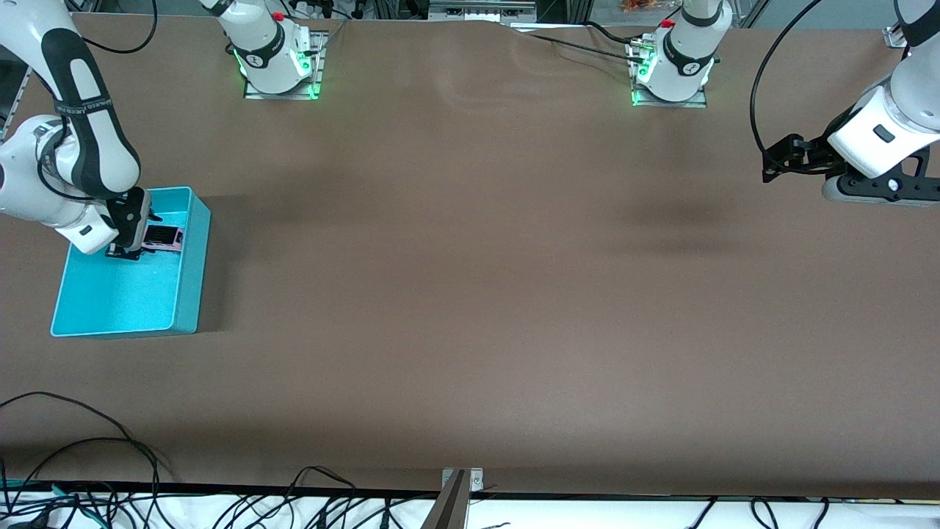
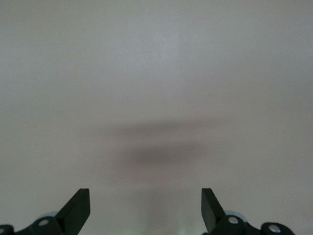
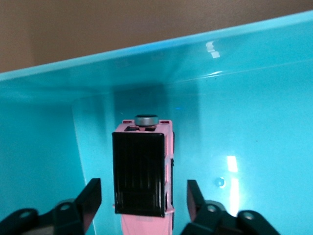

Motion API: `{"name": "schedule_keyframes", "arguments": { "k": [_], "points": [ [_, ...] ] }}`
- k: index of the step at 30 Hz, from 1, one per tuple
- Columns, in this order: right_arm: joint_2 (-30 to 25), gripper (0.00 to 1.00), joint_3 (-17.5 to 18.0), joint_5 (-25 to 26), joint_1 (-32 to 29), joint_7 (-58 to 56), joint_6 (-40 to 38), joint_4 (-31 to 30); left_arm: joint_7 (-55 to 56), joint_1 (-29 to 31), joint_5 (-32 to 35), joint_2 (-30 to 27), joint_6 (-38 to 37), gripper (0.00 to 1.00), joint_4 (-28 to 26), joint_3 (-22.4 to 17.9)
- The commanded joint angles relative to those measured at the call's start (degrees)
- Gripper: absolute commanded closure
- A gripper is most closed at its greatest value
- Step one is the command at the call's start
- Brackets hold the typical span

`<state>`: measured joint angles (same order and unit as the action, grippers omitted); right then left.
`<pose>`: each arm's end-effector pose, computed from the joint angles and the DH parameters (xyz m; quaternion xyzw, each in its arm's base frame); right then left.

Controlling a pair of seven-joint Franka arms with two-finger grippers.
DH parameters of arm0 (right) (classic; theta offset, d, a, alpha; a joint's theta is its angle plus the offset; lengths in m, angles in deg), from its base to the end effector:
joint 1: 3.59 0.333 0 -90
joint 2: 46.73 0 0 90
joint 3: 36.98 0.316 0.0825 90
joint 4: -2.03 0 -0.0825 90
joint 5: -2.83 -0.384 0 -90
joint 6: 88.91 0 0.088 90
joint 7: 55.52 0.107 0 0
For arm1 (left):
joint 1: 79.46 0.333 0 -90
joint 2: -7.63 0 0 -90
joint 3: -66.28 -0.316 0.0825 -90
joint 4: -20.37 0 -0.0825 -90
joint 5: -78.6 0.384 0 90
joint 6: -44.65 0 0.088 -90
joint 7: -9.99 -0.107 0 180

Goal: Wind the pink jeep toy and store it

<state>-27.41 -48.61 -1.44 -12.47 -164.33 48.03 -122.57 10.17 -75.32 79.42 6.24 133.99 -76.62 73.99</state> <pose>0.5154 -0.1930 0.2290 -0.7335 -0.6772 0.0331 0.0470 0.5399 -0.0329 0.5795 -0.9980 0.0297 0.0544 0.0106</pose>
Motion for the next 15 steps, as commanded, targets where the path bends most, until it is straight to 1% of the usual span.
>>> {"name": "schedule_keyframes", "arguments": {
  "k": [1,6,10,15],
  "points": [
    [-2.96,0.00,1.25,-1.19,-0.44,-1.49,-0.01,-1.00,0.87,0.25,1.21,0.78,-1.36,0.00,1.81,0.46],
    [-7.97,0.00,2.40,-1.36,-0.44,1.13,-1.59,-0.82,0.87,0.43,1.21,0.87,-1.36,0.00,1.81,0.38],
    [-11.57,0.00,2.66,-1.36,0.08,8.59,-6.32,0.75,0.87,0.43,1.21,0.95,-1.36,0.00,1.81,0.46],
    [-12.90,0.00,3.01,-1.80,0.35,15.45,-11.25,3.40,0.87,0.43,1.21,0.95,-1.36,0.00,1.81,0.46]
  ]
}}
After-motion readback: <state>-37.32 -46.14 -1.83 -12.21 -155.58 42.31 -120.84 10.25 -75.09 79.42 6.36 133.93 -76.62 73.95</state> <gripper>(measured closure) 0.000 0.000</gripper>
